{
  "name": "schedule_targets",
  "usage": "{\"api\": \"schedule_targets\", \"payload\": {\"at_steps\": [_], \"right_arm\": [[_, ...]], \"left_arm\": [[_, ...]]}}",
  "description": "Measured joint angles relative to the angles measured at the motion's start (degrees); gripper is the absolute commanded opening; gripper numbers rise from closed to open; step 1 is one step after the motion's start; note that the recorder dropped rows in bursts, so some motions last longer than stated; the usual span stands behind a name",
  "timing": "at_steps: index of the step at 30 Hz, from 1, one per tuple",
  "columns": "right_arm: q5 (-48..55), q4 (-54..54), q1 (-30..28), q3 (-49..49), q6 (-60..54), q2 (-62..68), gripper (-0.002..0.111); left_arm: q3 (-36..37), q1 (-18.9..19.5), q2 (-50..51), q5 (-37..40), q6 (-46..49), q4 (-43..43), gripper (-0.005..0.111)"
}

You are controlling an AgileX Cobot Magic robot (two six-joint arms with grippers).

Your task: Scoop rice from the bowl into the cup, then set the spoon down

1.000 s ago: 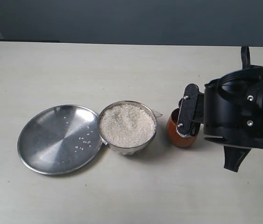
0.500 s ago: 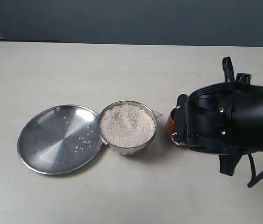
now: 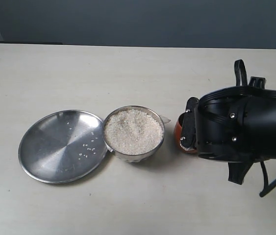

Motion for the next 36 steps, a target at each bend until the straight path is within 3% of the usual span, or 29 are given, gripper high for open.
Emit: {"api": "schedule_targets", "payload": {"at_steps": [36], "right_arm": [[-0.01, 3.20, 0.12, 0.00, -1.45, -3.15, -0.001]], "left_arm": [[0.00, 0.00, 0.00, 0.00, 0.00, 0.11, 0.000]]}}
